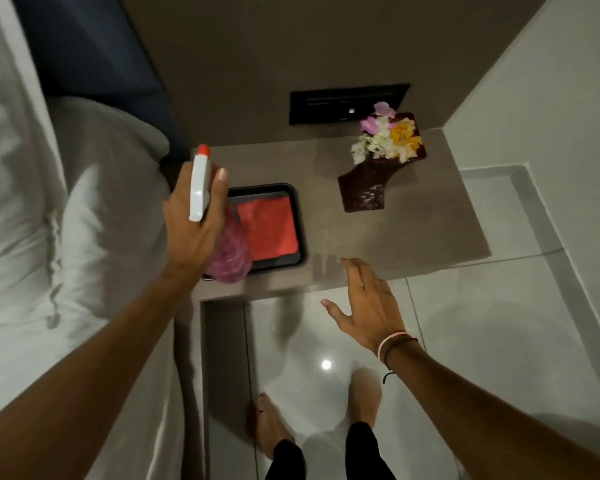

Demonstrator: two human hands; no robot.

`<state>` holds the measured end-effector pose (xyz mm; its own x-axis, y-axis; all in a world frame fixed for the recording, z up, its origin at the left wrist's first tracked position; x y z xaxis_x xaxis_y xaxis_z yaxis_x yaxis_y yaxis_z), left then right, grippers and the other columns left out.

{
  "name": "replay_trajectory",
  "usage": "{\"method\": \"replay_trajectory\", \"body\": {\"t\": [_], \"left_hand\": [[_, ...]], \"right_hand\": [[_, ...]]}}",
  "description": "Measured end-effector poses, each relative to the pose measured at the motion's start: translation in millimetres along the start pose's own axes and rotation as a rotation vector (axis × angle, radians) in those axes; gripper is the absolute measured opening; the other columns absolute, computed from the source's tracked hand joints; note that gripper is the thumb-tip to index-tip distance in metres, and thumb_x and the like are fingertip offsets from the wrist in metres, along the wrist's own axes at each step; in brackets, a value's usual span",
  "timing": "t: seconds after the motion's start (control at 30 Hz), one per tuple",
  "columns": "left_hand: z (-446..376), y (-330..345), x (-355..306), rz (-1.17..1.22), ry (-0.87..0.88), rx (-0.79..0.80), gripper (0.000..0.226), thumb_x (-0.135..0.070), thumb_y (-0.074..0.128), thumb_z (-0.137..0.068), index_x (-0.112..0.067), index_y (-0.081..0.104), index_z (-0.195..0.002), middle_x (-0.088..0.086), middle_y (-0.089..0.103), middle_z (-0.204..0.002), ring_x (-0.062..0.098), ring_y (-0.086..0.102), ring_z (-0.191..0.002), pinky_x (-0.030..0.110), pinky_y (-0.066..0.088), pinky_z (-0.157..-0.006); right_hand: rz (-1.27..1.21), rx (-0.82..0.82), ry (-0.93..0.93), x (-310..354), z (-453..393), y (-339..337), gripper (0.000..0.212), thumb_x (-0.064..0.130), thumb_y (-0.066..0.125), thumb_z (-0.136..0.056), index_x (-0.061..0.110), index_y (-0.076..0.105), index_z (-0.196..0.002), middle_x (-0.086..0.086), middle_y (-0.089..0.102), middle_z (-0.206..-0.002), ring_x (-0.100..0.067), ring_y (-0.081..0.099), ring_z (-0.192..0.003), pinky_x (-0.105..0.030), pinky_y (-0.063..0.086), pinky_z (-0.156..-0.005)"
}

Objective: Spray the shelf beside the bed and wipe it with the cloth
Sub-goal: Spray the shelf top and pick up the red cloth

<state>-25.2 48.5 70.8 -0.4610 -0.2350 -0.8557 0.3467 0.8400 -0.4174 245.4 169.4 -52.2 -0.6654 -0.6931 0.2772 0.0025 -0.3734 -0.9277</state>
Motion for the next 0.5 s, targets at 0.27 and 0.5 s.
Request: {"method": "replay_trajectory", "body": {"t": [0.27,0.5], "left_hand": [[-30.4,4.4,38.1,0.035,-0.066,-0.118,0.031,-0.036,0.054,-0.102,-0.006,0.052,-0.099,0.023,0.058,-0.080,0.034,0.059,-0.070,0.049,0.054,-0.070],[-30.2,11.7,81.2,-0.029,-0.065,-0.148,0.022,-0.035,0.056,-0.101,-0.016,0.047,-0.094,0.007,0.051,-0.069,0.015,0.050,-0.057,0.032,0.050,-0.059]], "right_hand": [[-0.095,-0.055,-0.121,51.9,-58.6,-5.2,0.070,0.045,0.061,-0.094,0.012,0.035,-0.149,-0.012,0.048,-0.149,-0.027,0.054,-0.130,-0.043,0.051,-0.106],[-0.044,0.021,-0.234,87.2,-134.9,3.5,0.047,0.022,0.057,-0.099,0.004,0.046,-0.141,-0.017,0.059,-0.133,-0.033,0.058,-0.118,-0.043,0.051,-0.101]]}}
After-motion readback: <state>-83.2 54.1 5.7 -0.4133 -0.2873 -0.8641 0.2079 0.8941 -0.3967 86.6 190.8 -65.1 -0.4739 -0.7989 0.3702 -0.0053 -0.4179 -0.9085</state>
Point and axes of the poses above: each hand's wrist, its own z-axis away from the middle knuckle, its own y-axis out of the palm, x = y × z, the point moved 8 cm from there along -z, towards the middle knuckle
